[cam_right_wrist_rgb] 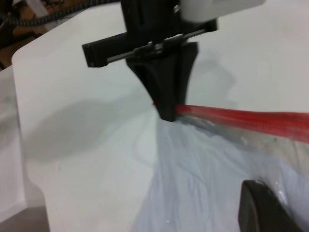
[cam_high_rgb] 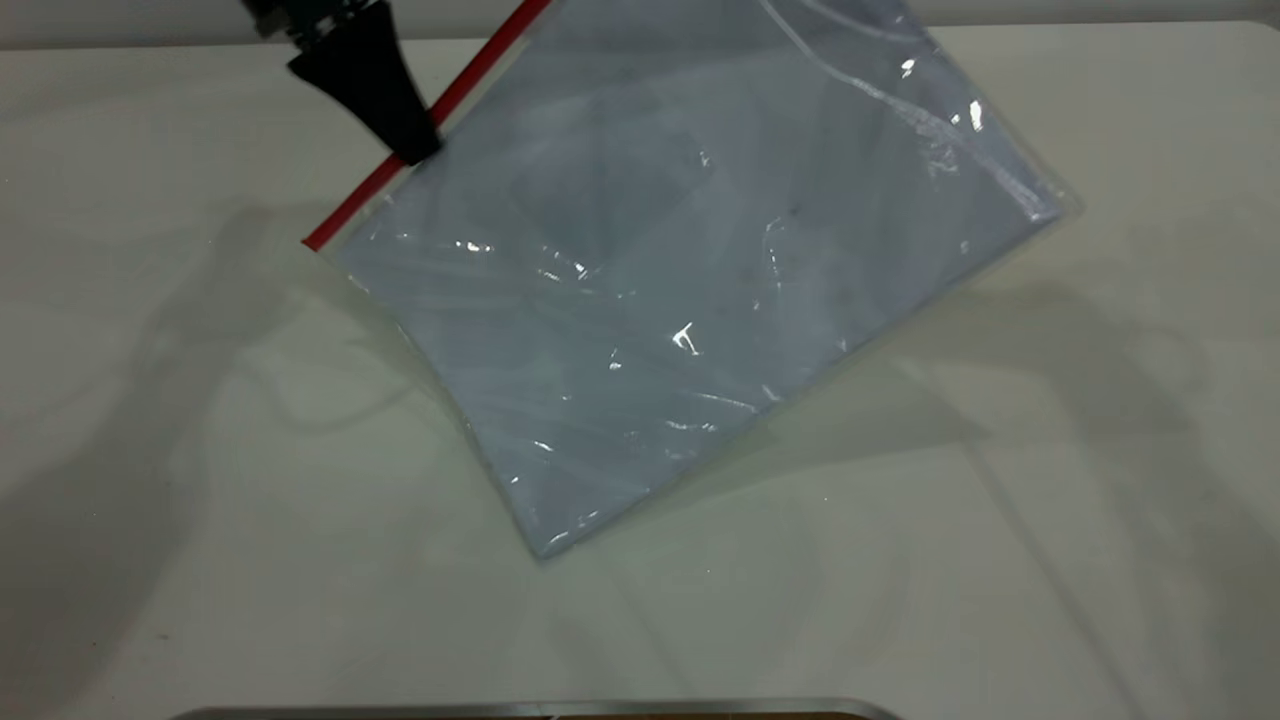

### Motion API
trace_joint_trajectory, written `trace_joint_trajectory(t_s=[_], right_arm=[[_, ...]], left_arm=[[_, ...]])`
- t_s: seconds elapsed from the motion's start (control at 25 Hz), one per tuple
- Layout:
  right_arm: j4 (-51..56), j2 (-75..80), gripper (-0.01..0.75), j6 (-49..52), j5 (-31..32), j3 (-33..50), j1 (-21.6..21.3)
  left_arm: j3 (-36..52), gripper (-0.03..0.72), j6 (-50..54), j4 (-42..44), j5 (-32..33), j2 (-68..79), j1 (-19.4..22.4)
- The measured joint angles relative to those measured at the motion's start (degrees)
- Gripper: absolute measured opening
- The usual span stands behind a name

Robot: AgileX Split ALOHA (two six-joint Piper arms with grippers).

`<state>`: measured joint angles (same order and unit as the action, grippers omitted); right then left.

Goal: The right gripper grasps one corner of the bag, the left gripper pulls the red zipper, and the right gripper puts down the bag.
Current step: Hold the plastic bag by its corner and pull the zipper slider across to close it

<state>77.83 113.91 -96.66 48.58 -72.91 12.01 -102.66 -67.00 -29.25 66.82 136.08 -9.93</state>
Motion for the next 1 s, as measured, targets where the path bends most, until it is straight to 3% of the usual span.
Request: trace_joint_trajectory(t_s=[0.28, 1.0], right_arm=[[1.5, -0.3, 0.034, 0.0, 0.1, 0.0, -1.2], [1.5, 1.7, 0.034, 0.1, -0.9, 0.0, -1.7]], left_arm=[[0.0, 0.064, 7.9, 12.0, 0.0, 0.1, 0.1], [0.0, 0.095, 16.1, 15.0, 0.0, 0.0, 0.3]])
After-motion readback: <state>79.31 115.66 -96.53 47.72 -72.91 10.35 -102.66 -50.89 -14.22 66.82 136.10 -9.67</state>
